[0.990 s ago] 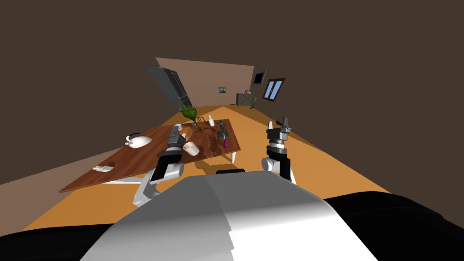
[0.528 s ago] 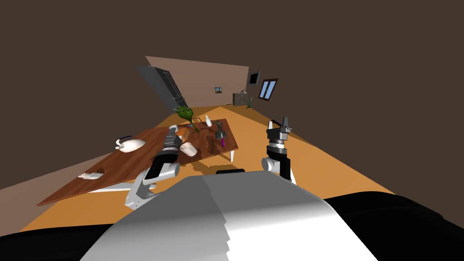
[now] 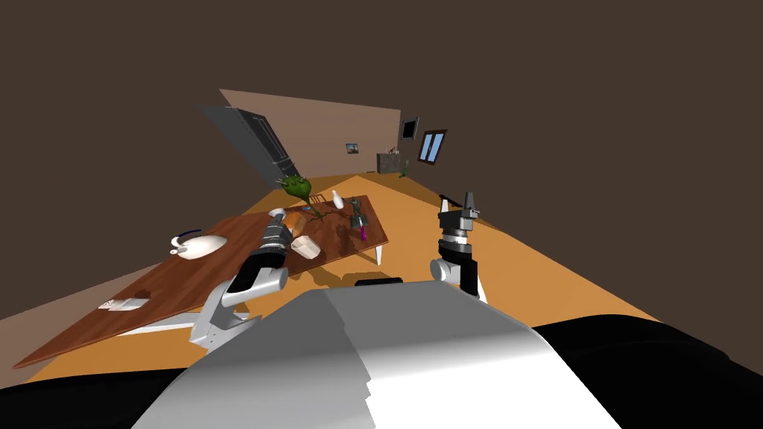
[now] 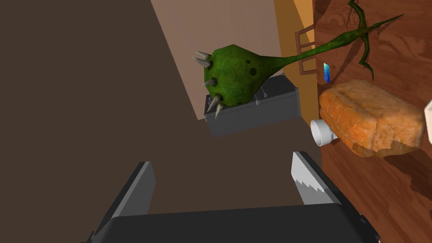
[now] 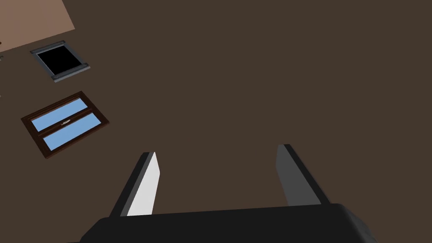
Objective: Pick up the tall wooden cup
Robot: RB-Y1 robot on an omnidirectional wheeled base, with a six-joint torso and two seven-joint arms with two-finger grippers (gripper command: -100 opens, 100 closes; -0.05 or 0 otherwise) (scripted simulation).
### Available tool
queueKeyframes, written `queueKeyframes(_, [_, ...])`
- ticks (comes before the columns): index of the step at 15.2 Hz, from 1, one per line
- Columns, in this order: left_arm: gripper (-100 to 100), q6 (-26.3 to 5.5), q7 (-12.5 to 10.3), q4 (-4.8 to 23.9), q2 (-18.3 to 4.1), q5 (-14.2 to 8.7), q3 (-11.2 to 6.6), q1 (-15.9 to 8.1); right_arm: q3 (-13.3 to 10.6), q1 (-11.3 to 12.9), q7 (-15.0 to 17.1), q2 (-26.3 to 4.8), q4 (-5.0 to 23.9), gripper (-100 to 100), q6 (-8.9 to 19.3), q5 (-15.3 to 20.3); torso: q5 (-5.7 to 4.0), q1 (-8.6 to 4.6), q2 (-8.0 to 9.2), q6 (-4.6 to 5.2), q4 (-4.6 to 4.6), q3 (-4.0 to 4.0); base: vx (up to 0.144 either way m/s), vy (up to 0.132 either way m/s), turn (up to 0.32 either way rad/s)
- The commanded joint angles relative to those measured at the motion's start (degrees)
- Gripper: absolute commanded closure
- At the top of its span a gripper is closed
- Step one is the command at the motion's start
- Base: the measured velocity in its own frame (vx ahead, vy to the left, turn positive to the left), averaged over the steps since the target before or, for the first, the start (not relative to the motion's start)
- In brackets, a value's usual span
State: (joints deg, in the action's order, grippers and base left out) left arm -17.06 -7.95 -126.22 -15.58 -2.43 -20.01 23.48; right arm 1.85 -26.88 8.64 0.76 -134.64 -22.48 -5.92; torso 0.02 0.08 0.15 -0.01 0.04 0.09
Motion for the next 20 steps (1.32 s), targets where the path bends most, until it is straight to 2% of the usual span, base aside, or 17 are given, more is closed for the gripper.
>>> queueKeyframes(1, [-100, -2.86, 0.02, 0.46, -0.85, -0.53, -1.86, -0.50, 0.00, 0.00, 0.00, 0.00, 0.00, 0, 0.00, 0.00, 0.00, 0.00, 0.00, 0.00, 0.00, 0.00, -0.031, -0.004, -0.181])
queueKeyframes(4, [-100, -5.59, 0.02, 0.46, -0.85, -0.53, -1.86, -0.50, 0.00, 0.00, 0.00, 0.00, 0.00, 0, 0.00, 0.00, 0.00, 0.02, 0.00, 0.01, 0.00, 0.00, -0.031, 0.006, -0.095])
queueKeyframes(5, [-100, -7.53, -0.02, 0.95, -1.61, -1.06, -3.60, -0.92, 0.00, 0.00, 0.00, 0.00, 0.00, 0, 0.00, 0.00, 0.01, 0.02, -0.03, 0.00, -0.01, -0.02, -0.033, -0.002, -0.190])
queueKeyframes(8, [-100, -9.94, -0.02, 0.95, -1.61, -1.06, -3.60, -0.92, 0.00, 0.00, 0.00, 0.00, 0.00, 0, 0.00, 0.00, 0.01, 0.02, 0.00, 0.01, 0.00, 0.00, -0.030, 0.006, -0.092])
queueKeyframes(9, [-100, -11.78, -0.11, 1.49, -2.33, -1.60, -5.29, -1.37, 0.00, 0.00, 0.00, 0.00, 0.00, 0, 0.00, 0.00, 0.00, 0.02, -0.04, 0.00, -0.01, -0.02, -0.026, -0.001, -0.149])
queueKeyframes(12, [-100, -14.31, -0.11, 1.49, -2.33, -1.60, -5.29, -1.37, 0.00, 0.00, 0.00, 0.00, 0.00, 0, 0.00, 0.00, 0.00, 0.02, -0.02, 0.02, -0.01, -0.02, -0.028, 0.004, -0.109])
queueKeyframes(13, [-100, -15.90, -0.24, 2.08, -3.00, -2.14, -6.94, -1.84, 0.00, 0.00, 0.00, 0.00, 0.00, 0, 0.00, 0.00, 0.00, 0.02, -0.04, 0.00, -0.01, -0.03, -0.028, 0.002, -0.195])
queueKeyframes(15, [-100, -18.51, -0.24, 2.08, -3.00, -2.14, -6.94, -1.84, 0.00, 0.01, 0.00, 0.00, 0.00, 0, 0.00, 0.00, 0.00, 0.03, -0.01, 0.04, -0.01, -0.01, -0.034, 0.011, -0.148])
queueKeyframes(16, [-100, -18.69, -0.24, 2.08, -3.00, -2.14, -6.94, -1.84, 0.00, 0.00, 0.00, 0.00, 0.00, 0, 0.00, 0.00, 0.01, 0.05, -0.02, 0.01, -0.01, -0.01, -0.017, 0.008, 0.013])
queueKeyframes(17, [-100, -20.42, -0.41, 2.73, -3.62, -2.69, -8.53, -2.33, 0.00, 0.00, 0.00, 0.00, 0.00, 0, 0.00, 0.00, 0.01, 0.04, -0.04, -0.01, -0.01, -0.03, -0.025, 0.006, -0.177])
queueKeyframes(20, [-100, -23.05, -0.41, 2.73, -3.62, -2.69, -8.53, -2.33, 0.00, 0.00, 0.00, 0.00, 0.00, 0, 0.00, 0.00, 0.01, 0.05, -0.03, 0.01, -0.01, -0.02, -0.024, 0.010, -0.102])
